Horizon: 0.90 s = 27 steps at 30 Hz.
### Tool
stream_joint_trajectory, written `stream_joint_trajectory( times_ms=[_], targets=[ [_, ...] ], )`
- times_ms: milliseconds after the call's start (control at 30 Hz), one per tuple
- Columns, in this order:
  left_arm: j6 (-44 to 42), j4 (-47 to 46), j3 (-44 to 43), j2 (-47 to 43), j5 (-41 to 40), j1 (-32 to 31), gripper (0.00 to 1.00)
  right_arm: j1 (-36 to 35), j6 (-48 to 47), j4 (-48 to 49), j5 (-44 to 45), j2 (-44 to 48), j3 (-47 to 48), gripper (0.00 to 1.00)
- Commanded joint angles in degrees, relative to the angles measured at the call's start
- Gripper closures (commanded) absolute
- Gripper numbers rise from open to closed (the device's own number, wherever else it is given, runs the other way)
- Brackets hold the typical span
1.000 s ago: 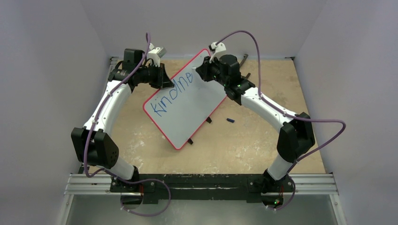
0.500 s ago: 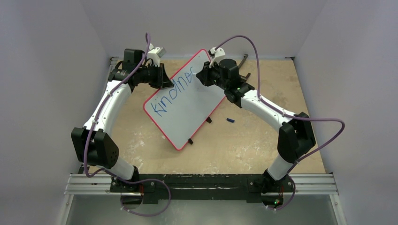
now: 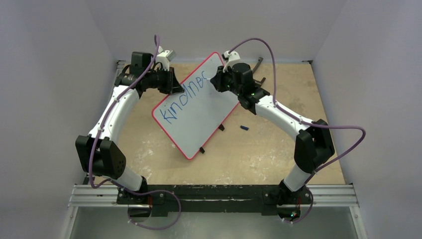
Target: Write a sentence on the whiteboard
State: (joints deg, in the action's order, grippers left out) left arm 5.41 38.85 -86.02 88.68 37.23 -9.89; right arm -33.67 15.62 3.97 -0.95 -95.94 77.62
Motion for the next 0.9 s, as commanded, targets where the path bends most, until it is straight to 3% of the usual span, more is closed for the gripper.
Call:
stream_joint_trajectory(
  times_ms=[0,867],
  targets=[
    [-3.99,3.08,0.59,-1.12,0.82,-1.54,1.0,0.02,0.47,-1.0,0.28,-0.25,0.45,1.0],
    [-3.91,3.03,0.59,-1.35,1.09,-1.56,1.0,-0.02,-0.37,-1.39,-8.58,2.97,-0.92,1.0]
  ],
)
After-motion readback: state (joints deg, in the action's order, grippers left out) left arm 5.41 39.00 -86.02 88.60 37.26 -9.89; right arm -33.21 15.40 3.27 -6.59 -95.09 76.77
